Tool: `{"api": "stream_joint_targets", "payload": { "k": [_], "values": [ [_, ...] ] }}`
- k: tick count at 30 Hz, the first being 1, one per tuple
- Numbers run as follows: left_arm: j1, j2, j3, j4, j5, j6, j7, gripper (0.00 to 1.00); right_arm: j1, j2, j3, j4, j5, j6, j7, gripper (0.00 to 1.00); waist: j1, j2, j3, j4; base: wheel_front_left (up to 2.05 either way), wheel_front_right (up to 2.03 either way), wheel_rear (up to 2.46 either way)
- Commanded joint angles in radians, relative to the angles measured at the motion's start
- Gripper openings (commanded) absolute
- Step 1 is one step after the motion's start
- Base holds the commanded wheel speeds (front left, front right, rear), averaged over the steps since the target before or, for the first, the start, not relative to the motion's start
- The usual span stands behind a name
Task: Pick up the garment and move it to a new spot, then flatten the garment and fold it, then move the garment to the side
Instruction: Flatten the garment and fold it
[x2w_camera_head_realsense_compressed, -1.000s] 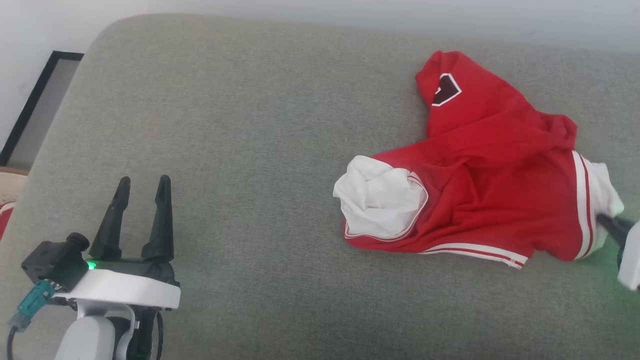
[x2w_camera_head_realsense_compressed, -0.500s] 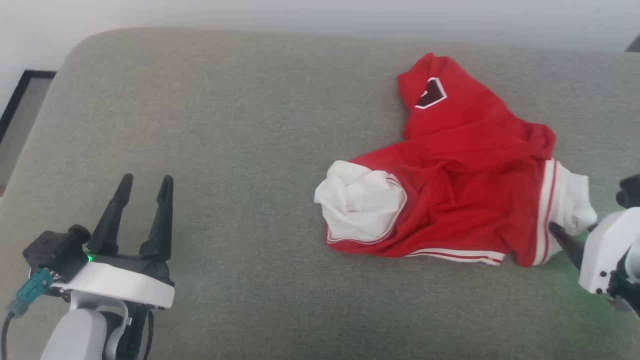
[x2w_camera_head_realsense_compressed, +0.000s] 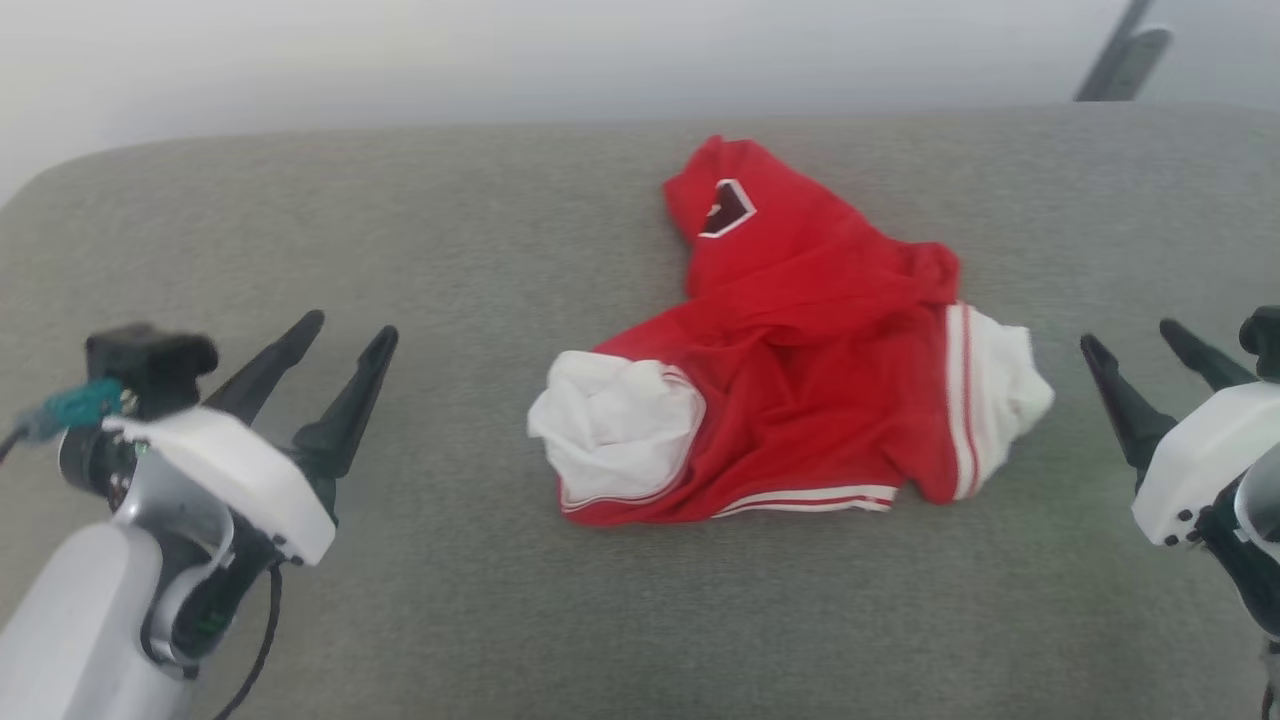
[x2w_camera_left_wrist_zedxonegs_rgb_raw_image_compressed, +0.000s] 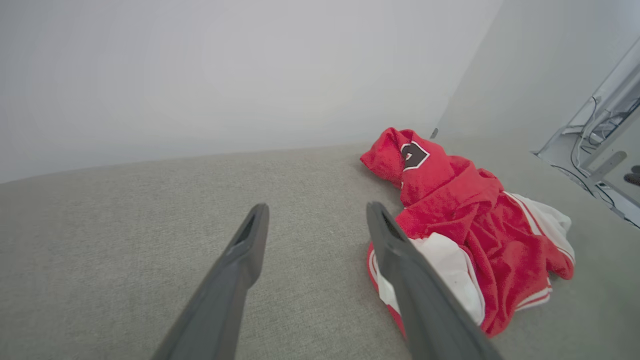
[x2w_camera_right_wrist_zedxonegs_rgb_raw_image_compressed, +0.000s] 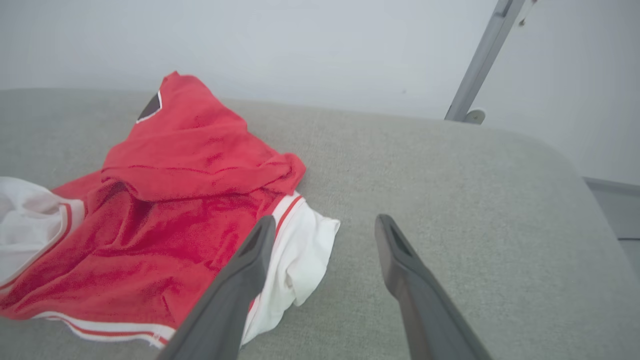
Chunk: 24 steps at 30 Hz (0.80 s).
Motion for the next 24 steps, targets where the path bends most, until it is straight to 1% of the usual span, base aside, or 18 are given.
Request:
{"api": "stream_joint_targets", "payload": {
  "k": [1,6,8,10,15,17,18,20,21,24],
  "values": [
    [-0.025,0.01,-0.008,-0.01,-0.007,0.0,0.04,1.0,0.002,0.01,-0.001,-0.009,-0.025,0.0,-0.038,1.0,0.0,0.0,-0.009,-0.037,0.0,0.0,0.0],
    [-0.092,0.029,-0.055,-0.028,-0.055,0.009,0.232,1.0,0.001,0.06,-0.008,-0.006,-0.095,0.0,-0.196,1.0,0.0,0.0,-0.01,-0.096,0.0,0.0,0.0],
    [-0.122,0.028,-0.075,-0.021,-0.075,0.021,0.311,1.0,0.0,0.084,-0.01,0.002,-0.115,0.0,-0.251,1.0,0.0,0.0,-0.007,-0.117,0.0,0.0,0.0],
    [-0.155,0.033,-0.107,-0.015,-0.069,0.034,0.388,1.0,-0.004,0.107,-0.015,0.012,-0.142,0.0,-0.295,1.0,0.0,0.0,-0.001,-0.138,0.0,0.0,0.0],
    [-0.229,0.021,-0.181,0.017,-0.07,0.069,0.567,1.0,-0.014,0.159,-0.013,0.042,-0.173,0.0,-0.353,1.0,0.0,0.0,0.025,-0.184,0.0,0.0,0.0],
    [-0.252,0.021,-0.206,0.044,-0.061,0.091,0.632,1.0,-0.02,0.174,-0.005,0.048,-0.181,0.0,-0.371,1.0,0.0,0.0,0.038,-0.2,0.0,0.0,0.0],
    [-0.264,0.024,-0.221,0.055,-0.049,0.094,0.658,1.0,-0.024,0.179,-0.001,0.052,-0.184,0.0,-0.379,1.0,0.0,0.0,0.044,-0.208,0.0,0.0,0.0],
    [-0.281,0.022,-0.239,0.086,-0.04,0.114,0.704,1.0,-0.03,0.189,0.005,0.058,-0.191,0.0,-0.399,1.0,0.0,0.0,0.055,-0.223,0.0,0.0,0.0],
    [-0.288,0.025,-0.254,0.098,-0.027,0.115,0.723,1.0,-0.033,0.196,0.003,0.062,-0.193,0.0,-0.411,1.0,0.0,0.0,0.06,-0.229,0.0,0.0,0.0],
    [-0.302,0.016,-0.276,0.144,-0.016,0.14,0.764,1.0,-0.034,0.214,0.008,0.07,-0.195,0.0,-0.436,1.0,0.0,0.0,0.072,-0.244,0.0,0.0,0.0]
  ]
}}
